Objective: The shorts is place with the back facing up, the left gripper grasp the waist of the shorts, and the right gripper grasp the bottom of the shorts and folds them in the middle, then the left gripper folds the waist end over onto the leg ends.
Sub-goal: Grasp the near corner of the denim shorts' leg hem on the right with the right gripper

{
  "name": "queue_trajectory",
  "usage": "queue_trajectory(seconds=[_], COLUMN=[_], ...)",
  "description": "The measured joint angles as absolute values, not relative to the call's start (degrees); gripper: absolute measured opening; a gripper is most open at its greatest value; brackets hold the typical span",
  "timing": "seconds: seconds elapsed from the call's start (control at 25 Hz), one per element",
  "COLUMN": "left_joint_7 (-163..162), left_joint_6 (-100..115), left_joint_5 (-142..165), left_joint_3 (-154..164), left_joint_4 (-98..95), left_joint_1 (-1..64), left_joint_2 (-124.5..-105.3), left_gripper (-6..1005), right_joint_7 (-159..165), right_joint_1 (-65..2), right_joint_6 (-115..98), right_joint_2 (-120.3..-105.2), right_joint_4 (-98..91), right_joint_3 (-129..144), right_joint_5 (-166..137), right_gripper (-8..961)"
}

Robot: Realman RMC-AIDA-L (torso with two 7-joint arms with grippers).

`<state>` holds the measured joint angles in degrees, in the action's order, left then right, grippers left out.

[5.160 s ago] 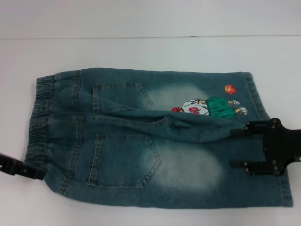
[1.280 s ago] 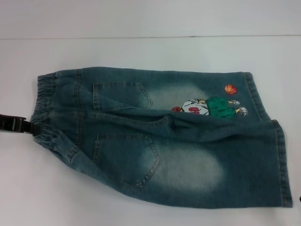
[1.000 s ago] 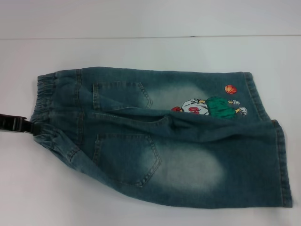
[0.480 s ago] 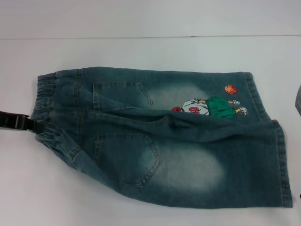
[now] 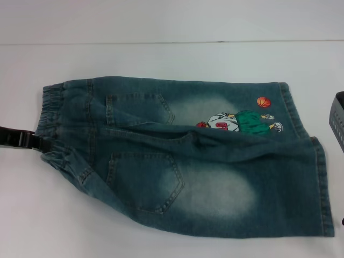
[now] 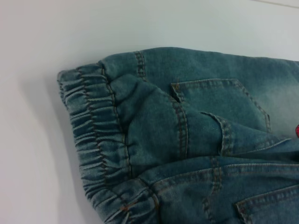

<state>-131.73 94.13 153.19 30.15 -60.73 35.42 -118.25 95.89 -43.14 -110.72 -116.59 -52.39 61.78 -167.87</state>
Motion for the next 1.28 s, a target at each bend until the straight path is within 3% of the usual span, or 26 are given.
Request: queue_trajectory(seconds=[1.28], left_joint_7=[-131.34], left_joint_6=[94.01], left_joint_5=[153.17], left_joint_3=[31.49], left_joint_4=[-59.97], left_joint_1=[35.51], left_joint_2=[-118.35], left_gripper=[30], right_joint_7=[95.54], right_joint_1=[-44.53], right_joint_6=[-106.83], right_joint_2=[-118.74], right_joint_4=[-50.02], right_joint_3=[63.97], right_joint_5=[-167.07], right_gripper=[703])
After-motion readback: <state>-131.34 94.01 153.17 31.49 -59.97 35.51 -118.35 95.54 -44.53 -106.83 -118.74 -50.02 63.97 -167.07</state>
